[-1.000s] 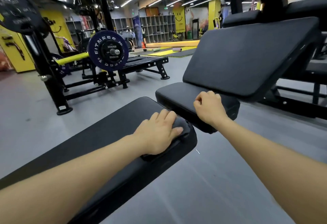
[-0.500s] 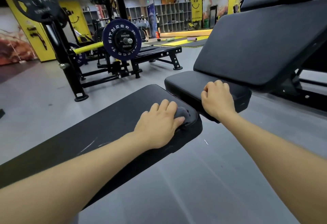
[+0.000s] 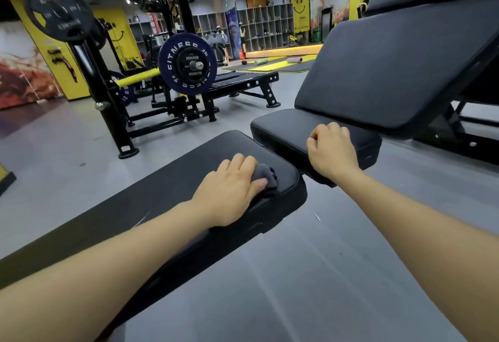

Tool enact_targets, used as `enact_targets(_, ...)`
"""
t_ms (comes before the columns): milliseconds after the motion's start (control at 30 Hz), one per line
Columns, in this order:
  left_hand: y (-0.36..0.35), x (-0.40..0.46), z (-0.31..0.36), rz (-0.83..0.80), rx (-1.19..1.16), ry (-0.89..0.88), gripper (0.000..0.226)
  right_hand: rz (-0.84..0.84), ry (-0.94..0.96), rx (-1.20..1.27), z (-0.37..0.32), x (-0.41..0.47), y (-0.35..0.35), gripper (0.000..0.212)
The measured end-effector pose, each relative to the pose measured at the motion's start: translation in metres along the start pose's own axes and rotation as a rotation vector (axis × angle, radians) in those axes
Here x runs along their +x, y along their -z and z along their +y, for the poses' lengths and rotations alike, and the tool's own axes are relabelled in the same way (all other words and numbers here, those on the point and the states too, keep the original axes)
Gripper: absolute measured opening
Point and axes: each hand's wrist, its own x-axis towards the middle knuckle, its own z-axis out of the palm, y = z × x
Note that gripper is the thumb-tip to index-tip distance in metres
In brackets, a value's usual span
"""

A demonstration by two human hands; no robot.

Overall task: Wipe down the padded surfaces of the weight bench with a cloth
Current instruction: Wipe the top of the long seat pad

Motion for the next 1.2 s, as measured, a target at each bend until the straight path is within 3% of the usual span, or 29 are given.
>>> enact_targets(167, -0.008, 0.066, 0.008, -0.048, -0.055, 0.226, 0.04, -0.045, -0.019, 0.004, -0.012, -0.003, 0.003, 0.029)
enact_targets(433, -0.004, 0.002, -0.017, -0.042, -0.065, 0.046, 0.034, -0.105, 0.124, 0.161, -0.067, 0.0, -0.016, 0.029)
enact_targets(700, -0.024, 0.075, -0.081, -0.047, -0.089, 0.399, 0.045, -0.138, 0.1, 0.076, -0.067, -0.004, -0.034, 0.028)
enact_targets(1000, -0.015, 0.034, -0.072, -0.111, -0.117, 0.235, 0.037, -0.223, 0.052, -0.046, -0.073, -0.002, -0.039, 0.022)
enact_targets(1200, -0.028, 0.091, -0.101, -0.016, -0.127, 0.423, 0.045, -0.202, 0.037, -0.084, -0.073, -0.004, -0.039, 0.015)
